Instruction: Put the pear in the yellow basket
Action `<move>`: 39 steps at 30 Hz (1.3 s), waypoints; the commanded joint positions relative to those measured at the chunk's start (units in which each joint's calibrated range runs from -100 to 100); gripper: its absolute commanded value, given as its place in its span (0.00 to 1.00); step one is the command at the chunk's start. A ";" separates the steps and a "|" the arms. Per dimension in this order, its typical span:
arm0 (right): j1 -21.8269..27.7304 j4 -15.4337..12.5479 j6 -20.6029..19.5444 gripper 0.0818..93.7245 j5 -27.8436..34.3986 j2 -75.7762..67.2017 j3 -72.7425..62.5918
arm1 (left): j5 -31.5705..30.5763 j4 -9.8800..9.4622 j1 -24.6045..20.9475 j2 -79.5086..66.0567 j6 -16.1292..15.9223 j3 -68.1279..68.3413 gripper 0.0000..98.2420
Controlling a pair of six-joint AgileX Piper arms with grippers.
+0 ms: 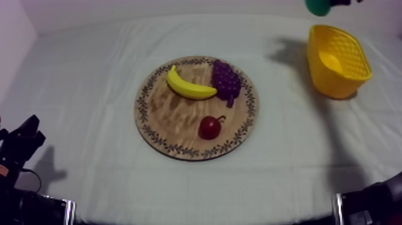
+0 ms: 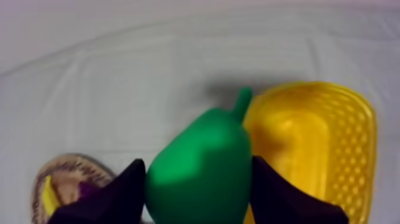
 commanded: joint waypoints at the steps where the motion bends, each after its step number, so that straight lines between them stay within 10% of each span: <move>1: 3.77 0.54 0.08 0.42 -1.70 0.72 1.53 | 0.01 -0.01 0.00 -0.02 0.01 -0.05 0.00; 10: 6.65 2.84 -0.18 0.45 -7.46 4.66 8.45 | 0.01 -0.01 0.00 -0.02 0.01 -0.05 0.00; 23: 6.61 2.77 -0.30 0.79 -11.67 1.29 13.78 | 0.01 -0.01 0.00 -0.02 0.01 -0.05 0.00; 39: 0.31 -1.51 5.84 0.25 -37.96 -43.41 56.42 | 0.01 -0.01 0.00 -0.02 0.01 -0.05 0.00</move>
